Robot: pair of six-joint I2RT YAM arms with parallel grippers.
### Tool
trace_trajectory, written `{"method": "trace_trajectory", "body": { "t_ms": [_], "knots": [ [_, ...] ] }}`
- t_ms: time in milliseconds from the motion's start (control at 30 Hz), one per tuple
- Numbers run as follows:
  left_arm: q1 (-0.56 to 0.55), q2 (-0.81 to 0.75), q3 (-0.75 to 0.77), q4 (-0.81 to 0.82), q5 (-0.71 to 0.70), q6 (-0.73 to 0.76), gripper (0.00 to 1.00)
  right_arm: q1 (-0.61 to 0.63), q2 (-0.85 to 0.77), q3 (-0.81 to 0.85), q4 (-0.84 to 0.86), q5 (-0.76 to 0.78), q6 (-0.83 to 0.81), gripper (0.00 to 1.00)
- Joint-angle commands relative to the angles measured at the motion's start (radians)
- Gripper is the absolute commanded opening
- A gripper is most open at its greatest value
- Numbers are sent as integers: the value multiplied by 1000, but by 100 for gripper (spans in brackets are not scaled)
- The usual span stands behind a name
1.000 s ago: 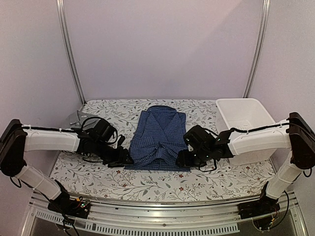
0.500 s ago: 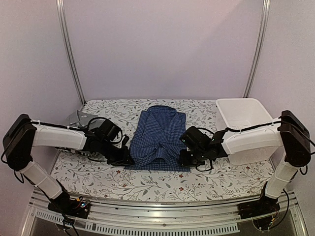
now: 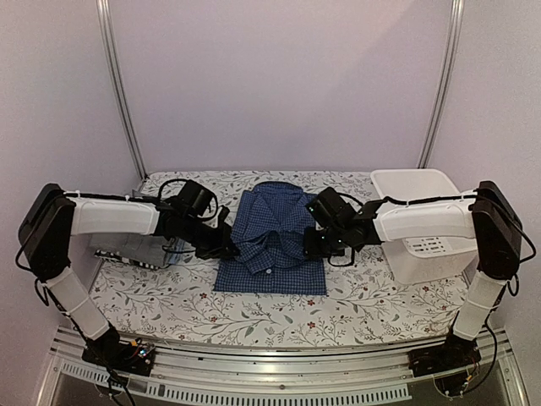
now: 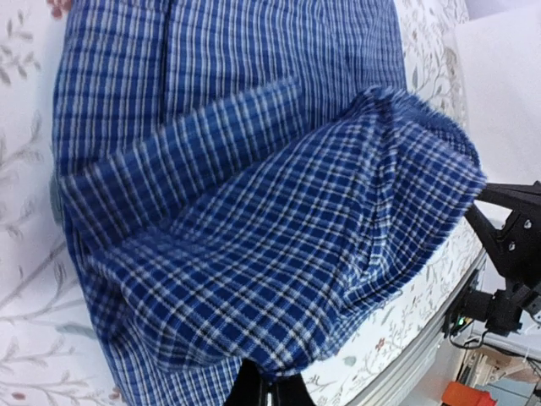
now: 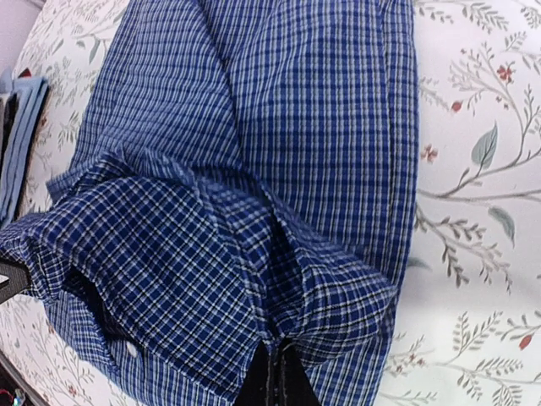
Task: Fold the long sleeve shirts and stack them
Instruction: Smooth out the 2/3-rectangle-folded shirt at the center of the board.
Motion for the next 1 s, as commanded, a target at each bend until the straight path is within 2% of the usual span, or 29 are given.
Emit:
{"method": "trace_trajectory", "body": {
  "t_ms": [0,67,100,200,233,267,333,433,533,600,733,833,967],
  "knots": [
    [84,104,130,-7,12,42,0,-84,79,110,1,10,-63,0],
    [114,159,183,-3,31,48,0,-119,118,155,1,-1,-83,1],
    [126,185,210,-4,37,51,4,-136,136,178,0,-7,-92,5],
    [156,227,284,-19,42,59,17,-164,165,234,-17,-4,-121,23],
    [167,232,302,-18,44,61,22,-169,164,247,-23,4,-128,30],
    [176,236,319,-20,49,66,33,-172,157,259,-28,10,-138,38],
    [192,244,357,-33,50,78,48,-177,145,280,-45,21,-155,46],
    [199,227,389,-68,29,108,60,-175,118,293,-80,27,-175,51],
    [200,178,356,-82,11,121,61,-148,66,248,-93,30,-178,51],
    [198,129,312,-83,-1,120,60,-116,23,203,-90,29,-178,45],
    [187,30,211,-70,-17,112,49,-32,-32,110,-74,4,-153,31],
    [159,-32,151,-70,-33,102,45,33,-34,52,-36,-55,-119,21],
    [114,-76,96,-65,-34,88,36,81,10,6,32,-127,-76,13]
  ]
}}
